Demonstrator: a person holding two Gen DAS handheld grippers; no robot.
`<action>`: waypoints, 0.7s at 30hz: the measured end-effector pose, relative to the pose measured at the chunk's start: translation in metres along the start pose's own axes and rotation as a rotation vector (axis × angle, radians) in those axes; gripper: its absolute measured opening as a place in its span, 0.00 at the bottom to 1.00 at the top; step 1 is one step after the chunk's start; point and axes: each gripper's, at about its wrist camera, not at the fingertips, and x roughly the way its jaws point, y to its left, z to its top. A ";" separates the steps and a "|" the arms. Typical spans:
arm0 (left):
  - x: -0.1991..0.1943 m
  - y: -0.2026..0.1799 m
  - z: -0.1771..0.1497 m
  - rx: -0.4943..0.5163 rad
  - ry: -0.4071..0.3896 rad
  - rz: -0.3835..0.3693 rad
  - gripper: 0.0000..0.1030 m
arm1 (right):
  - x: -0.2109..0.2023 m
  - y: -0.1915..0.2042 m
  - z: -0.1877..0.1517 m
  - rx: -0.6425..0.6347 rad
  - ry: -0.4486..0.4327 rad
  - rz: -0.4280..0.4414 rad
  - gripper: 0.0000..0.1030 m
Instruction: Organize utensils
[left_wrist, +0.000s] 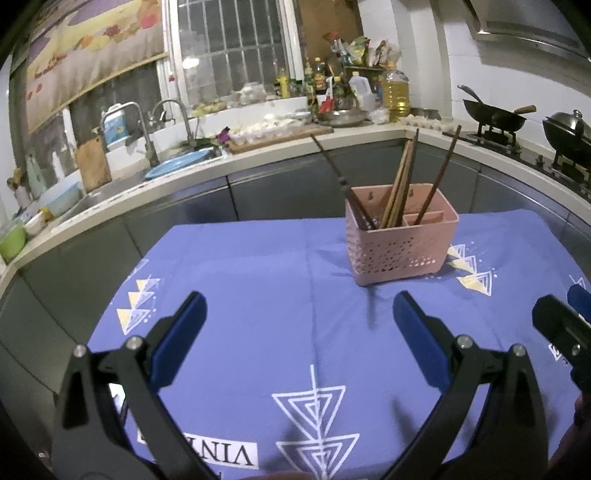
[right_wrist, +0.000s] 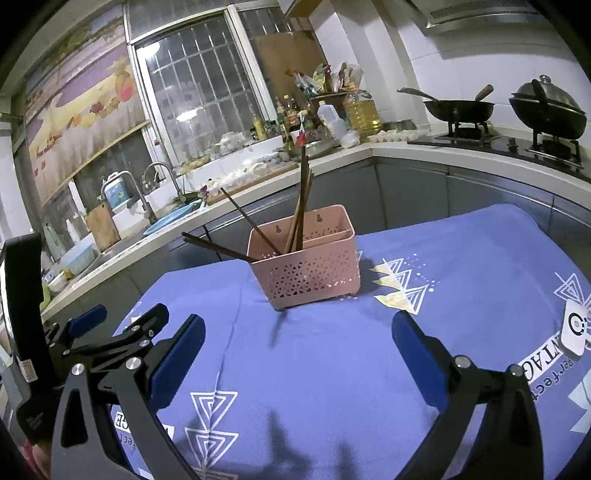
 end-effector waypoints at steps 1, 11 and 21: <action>0.000 -0.001 0.001 0.004 -0.001 -0.001 0.94 | -0.001 0.000 0.000 0.001 -0.004 -0.001 0.96; -0.003 -0.008 0.000 0.014 -0.004 0.001 0.94 | -0.006 -0.003 0.001 0.004 -0.027 -0.004 0.96; -0.006 -0.012 0.000 0.022 -0.013 0.000 0.94 | -0.007 -0.002 0.002 -0.001 -0.031 -0.002 0.96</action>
